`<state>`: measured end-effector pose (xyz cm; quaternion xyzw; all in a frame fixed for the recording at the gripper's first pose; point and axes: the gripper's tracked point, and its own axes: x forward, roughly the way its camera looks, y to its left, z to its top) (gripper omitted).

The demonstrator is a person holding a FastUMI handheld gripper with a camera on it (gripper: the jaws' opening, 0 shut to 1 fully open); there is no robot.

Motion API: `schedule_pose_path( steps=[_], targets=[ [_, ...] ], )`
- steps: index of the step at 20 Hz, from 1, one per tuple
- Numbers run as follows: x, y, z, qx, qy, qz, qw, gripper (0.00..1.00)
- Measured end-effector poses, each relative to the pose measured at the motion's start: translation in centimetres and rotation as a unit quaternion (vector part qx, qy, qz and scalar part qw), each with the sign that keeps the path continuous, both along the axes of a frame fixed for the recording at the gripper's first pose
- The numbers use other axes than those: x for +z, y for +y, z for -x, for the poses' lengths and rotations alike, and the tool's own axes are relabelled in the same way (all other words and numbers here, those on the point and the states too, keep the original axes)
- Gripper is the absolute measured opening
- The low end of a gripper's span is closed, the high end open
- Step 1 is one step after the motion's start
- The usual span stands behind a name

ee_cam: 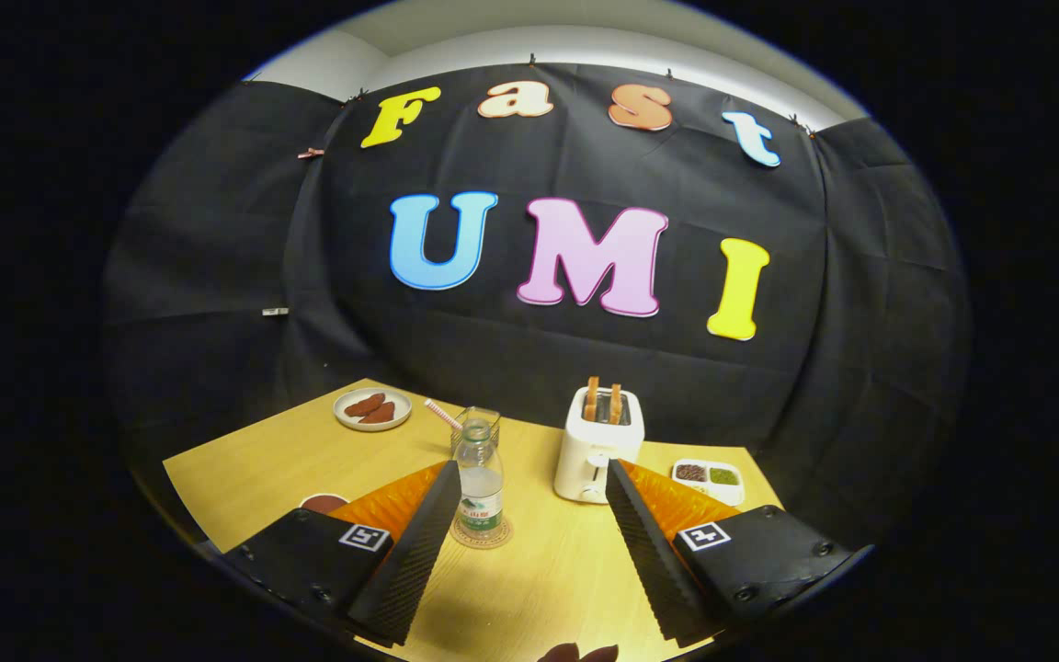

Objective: Take the bottle from table, then pour the juice into the cup, finally place the bottle on the coaster

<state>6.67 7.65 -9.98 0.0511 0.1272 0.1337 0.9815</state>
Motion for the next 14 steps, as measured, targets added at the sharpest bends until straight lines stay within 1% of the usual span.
schedule_pose_path(
  steps=[5,8,11,14],
  targets=[
    [5.4,-4.7,1.0,-0.061,-0.027,0.034,0.997,0.98],
    [8.3,-7.4,2.1,-0.095,-0.031,0.048,0.994,0.97],
    [10.6,-9.5,3.1,-0.121,-0.042,0.064,0.99,0.98],
    [12.2,-10.6,4.4,-0.134,-0.051,0.076,0.987,0.98]
  ],
)
